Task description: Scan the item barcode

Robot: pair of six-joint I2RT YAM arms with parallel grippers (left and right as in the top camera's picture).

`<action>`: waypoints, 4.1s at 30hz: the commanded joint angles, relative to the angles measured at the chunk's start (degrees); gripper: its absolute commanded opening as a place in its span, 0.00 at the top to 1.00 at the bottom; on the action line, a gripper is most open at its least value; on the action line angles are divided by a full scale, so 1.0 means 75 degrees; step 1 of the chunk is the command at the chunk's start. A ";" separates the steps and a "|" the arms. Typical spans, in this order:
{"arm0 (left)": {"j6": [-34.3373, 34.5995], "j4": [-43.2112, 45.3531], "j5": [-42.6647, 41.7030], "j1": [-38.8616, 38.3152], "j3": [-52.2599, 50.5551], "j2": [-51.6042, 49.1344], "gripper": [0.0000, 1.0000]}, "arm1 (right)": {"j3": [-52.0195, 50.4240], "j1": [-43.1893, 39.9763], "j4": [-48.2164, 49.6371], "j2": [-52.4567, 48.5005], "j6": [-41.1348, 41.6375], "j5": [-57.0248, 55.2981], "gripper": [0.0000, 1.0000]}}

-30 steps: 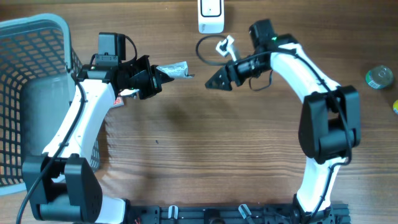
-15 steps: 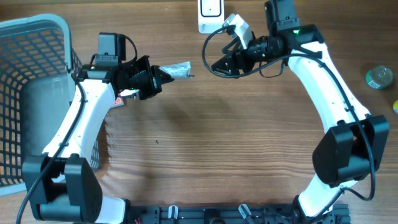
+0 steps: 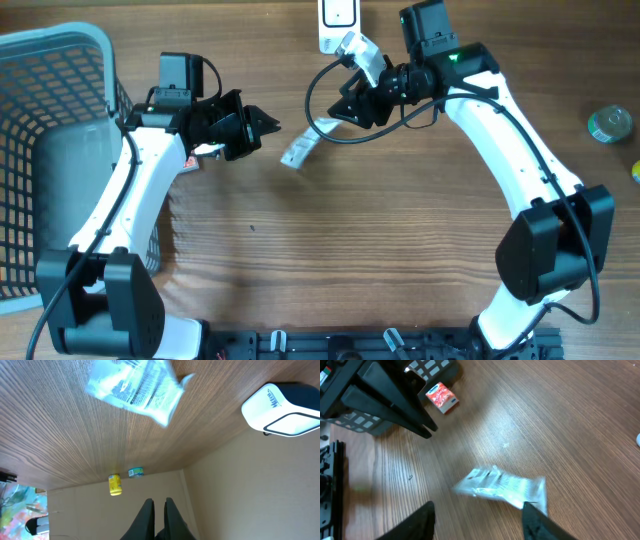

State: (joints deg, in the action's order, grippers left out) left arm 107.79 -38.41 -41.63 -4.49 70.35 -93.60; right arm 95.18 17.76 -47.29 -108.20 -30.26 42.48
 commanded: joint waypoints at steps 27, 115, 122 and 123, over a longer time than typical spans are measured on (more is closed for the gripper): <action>-0.6595 0.3768 0.0198 -0.1323 0.0026 0.0038 0.00 | 0.0117 -0.0146 -0.0210 0.0070 0.2669 -0.3351 0.00; -1.0430 -0.3139 1.0200 -0.1612 0.2343 0.4669 0.00 | 0.2331 0.2261 0.2975 -0.1445 0.7495 -0.6781 0.00; -1.0631 -0.2728 1.0418 -0.1612 0.2346 0.5132 0.00 | 0.2474 0.1661 0.2116 -0.1597 0.8754 -0.6843 0.00; -1.0926 -0.2678 1.0349 -0.1614 0.2346 0.5222 0.00 | 0.2474 0.1568 0.1818 -0.1649 0.9133 -0.6615 0.00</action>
State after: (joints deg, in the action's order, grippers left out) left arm 29.39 -59.90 33.98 -16.86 87.09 -57.78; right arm 113.60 31.75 -28.73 -119.39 30.89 -7.66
